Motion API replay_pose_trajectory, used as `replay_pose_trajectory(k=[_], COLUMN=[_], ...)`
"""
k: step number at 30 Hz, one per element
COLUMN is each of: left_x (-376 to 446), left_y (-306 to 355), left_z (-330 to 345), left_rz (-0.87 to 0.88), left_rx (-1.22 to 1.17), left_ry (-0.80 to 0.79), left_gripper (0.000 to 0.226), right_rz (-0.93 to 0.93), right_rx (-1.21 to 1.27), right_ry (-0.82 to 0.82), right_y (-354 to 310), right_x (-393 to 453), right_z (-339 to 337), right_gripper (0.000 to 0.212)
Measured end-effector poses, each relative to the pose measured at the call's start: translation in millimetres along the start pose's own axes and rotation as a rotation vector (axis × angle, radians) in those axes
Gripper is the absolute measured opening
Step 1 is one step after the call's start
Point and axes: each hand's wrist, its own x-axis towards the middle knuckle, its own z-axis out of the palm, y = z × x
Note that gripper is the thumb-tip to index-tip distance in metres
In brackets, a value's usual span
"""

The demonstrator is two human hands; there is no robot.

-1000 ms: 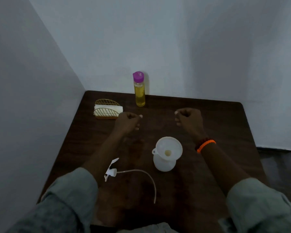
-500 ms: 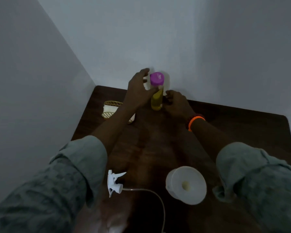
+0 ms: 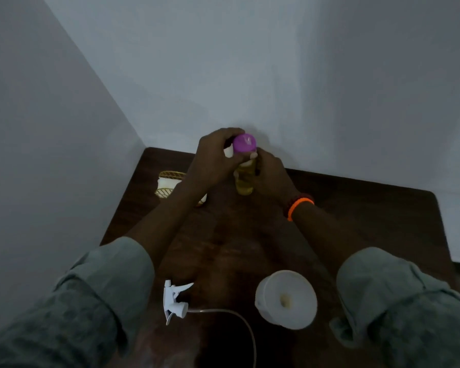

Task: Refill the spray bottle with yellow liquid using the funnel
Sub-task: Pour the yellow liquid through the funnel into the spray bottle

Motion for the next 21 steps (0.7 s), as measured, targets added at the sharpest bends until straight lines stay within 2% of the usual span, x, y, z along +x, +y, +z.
replay_pose_trajectory(k=[5, 10, 13, 15, 17, 21], left_x=[-24, -55, -76, -84, -87, -83], left_y=[48, 98, 114, 120, 125, 135], left_z=[-11, -28, -38, -45, -52, -57], left_rz=[-0.010, 0.059, 0.048, 0.053, 0.050, 0.000], left_rx=[-0.018, -0.008, -0.041, -0.067, -0.115, -0.205], left_ry=[0.134, 0.221, 0.235, 0.216, 0.195, 0.086], left_gripper=[0.058, 0.052, 0.040, 0.032, 0.036, 0.065], right_rz=[-0.046, -0.091, -0.072, -0.077, -0.084, -0.079], right_rx=[-0.075, -0.172, -0.137, -0.124, -0.120, -0.083], right_ry=[0.103, 0.190, 0.224, 0.230, 0.234, 0.249], right_y=[-35, -63, -73, -79, -83, -91], right_x=[-40, -76, -95, -107, -117, -138], right_z=[-15, -30, -43, -49, -51, -48], right_gripper=[0.038, 0.043, 0.057, 0.056, 0.053, 0.056])
